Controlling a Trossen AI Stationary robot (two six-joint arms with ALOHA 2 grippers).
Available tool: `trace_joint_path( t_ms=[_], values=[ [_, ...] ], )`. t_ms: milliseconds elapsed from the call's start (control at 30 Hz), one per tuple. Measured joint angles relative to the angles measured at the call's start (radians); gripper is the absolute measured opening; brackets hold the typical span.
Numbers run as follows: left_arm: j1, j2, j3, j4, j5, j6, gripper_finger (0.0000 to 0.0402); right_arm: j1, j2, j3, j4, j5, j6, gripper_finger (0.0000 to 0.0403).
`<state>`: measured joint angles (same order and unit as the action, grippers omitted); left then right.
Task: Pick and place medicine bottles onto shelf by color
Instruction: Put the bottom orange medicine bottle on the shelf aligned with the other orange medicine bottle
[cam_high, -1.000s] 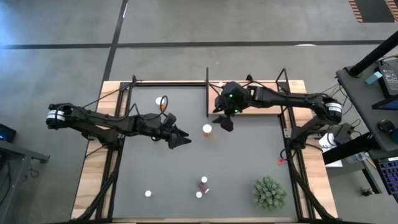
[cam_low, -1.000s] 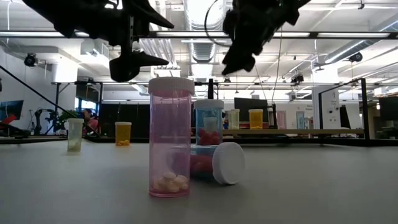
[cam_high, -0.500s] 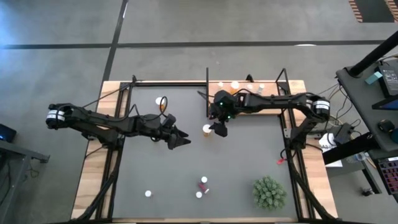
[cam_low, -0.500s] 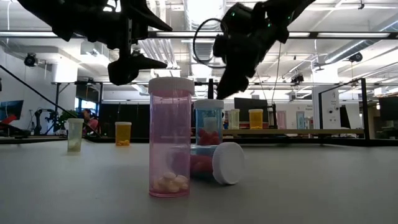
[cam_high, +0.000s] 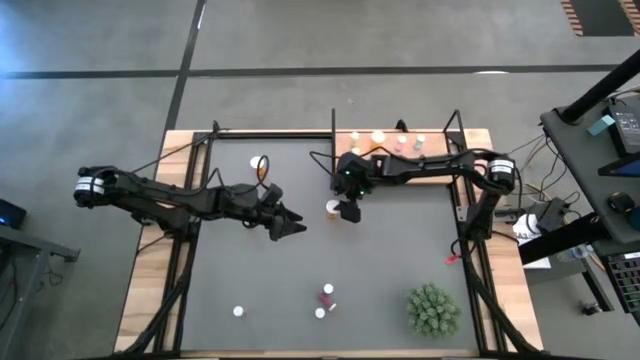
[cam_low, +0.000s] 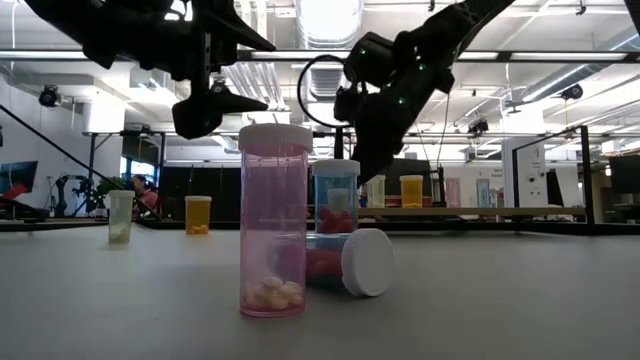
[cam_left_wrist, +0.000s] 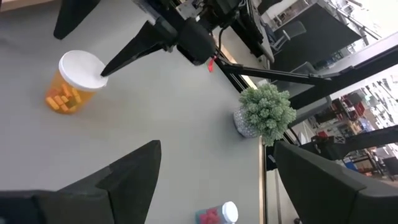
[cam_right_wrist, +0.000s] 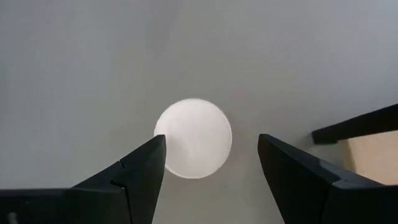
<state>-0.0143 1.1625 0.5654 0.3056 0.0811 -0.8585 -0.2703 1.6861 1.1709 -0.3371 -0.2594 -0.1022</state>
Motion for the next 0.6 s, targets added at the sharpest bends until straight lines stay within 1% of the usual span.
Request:
trace_joint_path(
  t_ms=[200,600],
  values=[
    [0.0,0.0,-0.001,0.001,0.0,-0.001,0.0297,0.005,0.023,-0.001,0.023,-0.005,0.052,0.0247],
    [0.001,0.0,-0.001,0.002,-0.006,-0.002,0.0297,0.028,0.029,-0.001,0.044,-0.002,0.059,0.0247]
  ],
)
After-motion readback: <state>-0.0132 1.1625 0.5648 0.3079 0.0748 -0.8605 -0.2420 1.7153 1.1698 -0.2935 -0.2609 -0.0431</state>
